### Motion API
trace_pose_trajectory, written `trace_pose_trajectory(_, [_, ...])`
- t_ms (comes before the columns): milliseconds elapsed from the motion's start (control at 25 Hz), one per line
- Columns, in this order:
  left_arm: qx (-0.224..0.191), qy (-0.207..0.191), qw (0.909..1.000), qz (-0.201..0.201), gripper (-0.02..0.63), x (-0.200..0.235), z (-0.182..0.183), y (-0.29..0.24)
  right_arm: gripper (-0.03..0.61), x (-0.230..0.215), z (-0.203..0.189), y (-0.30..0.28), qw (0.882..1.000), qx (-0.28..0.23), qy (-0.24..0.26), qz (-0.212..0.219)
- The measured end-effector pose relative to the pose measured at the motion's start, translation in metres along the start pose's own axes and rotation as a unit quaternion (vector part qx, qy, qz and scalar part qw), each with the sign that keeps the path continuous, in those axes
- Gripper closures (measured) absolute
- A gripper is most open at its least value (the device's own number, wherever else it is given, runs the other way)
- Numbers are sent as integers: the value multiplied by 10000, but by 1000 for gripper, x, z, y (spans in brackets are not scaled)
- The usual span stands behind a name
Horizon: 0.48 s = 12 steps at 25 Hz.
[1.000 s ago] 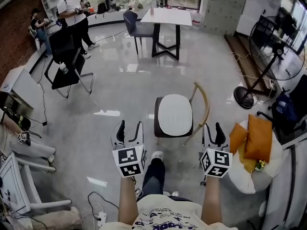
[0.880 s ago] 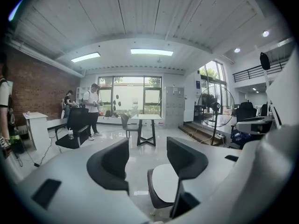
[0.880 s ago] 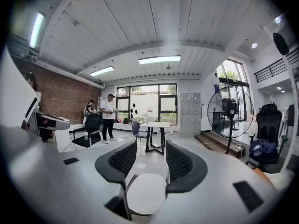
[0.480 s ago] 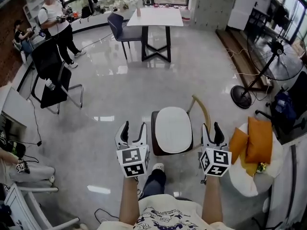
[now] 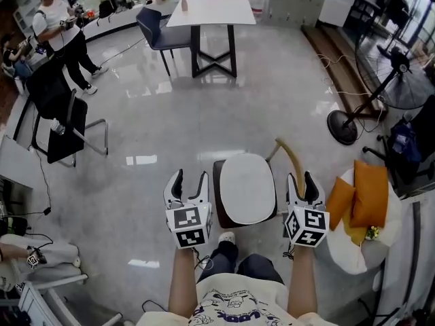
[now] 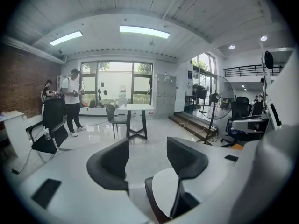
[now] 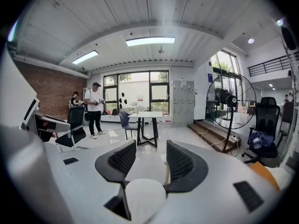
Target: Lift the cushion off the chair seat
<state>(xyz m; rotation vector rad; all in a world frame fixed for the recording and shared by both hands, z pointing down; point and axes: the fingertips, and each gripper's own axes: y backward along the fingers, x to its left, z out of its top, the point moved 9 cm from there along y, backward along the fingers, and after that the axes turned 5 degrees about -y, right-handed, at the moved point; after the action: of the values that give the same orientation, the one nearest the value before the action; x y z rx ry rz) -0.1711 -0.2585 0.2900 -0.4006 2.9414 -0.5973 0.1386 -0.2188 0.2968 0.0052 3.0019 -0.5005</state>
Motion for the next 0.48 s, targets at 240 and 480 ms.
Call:
trace_pose_trajectory(240, [386, 60, 9992, -101, 365, 8, -15, -57, 359, -3, -16, -54, 9991, 415, -26, -67])
trace_pose_trajectory(480, [835, 127, 9963, -164, 365, -13, -65, -126, 357, -29, -70, -113, 9961, 884, 5, -53])
